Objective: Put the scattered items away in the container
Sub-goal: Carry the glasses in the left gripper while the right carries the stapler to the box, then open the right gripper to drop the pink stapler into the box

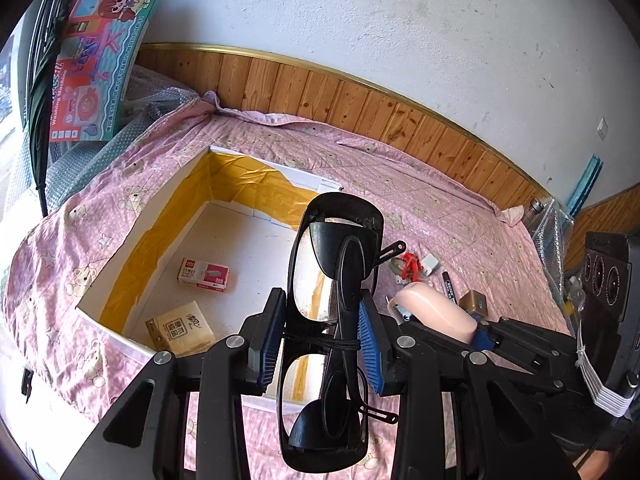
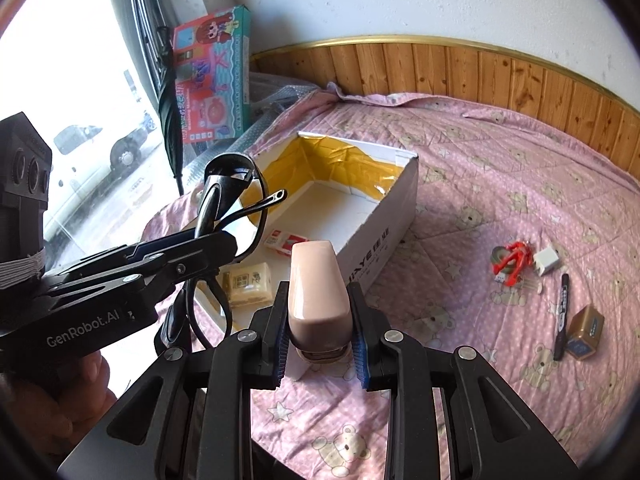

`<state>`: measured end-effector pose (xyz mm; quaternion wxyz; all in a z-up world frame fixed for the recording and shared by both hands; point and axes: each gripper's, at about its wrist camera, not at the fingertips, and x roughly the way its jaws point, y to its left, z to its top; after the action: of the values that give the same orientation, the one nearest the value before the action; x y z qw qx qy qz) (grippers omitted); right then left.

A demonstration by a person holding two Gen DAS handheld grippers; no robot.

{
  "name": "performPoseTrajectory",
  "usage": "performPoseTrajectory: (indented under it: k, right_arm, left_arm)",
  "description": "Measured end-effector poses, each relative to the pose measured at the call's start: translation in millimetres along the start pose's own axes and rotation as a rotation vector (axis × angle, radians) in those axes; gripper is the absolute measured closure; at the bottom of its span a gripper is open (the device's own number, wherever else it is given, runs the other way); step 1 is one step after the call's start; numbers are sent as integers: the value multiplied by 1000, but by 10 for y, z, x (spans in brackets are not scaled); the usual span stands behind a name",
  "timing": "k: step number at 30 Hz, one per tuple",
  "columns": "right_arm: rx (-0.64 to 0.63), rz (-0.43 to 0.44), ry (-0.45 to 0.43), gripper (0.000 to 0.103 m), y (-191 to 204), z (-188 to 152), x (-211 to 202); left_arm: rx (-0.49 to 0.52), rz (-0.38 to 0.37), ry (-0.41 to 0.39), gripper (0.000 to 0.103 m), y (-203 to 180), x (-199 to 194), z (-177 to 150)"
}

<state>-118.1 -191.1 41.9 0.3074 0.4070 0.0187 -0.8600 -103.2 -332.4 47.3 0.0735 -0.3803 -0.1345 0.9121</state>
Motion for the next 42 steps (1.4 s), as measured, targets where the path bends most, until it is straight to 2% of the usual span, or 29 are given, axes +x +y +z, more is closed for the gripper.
performPoseTrajectory:
  k: [8,14,24,33,37,42]
  right_arm:
    - [-59,29,14,75,38,318,173]
    - [-102,54,24,75,103,531,337]
    - [-111,60,60,75,62,723,728]
    - [-86,11,128,75,-87,780,1209]
    - [-82,2,145,75,-161,843,1346]
    - [-82,1,150,75,-173,974,1483]
  left_arm:
    - [-49,66,35,66,217,129,76]
    - [-106,70,76,66,368,270,96]
    - [-113,126,63,66,525,405,260]
    - [-167,135,189,66,626,844,139]
    - [-186,156,212,66,641,950,163]
    - [-243,139,238,66,705,1057,257]
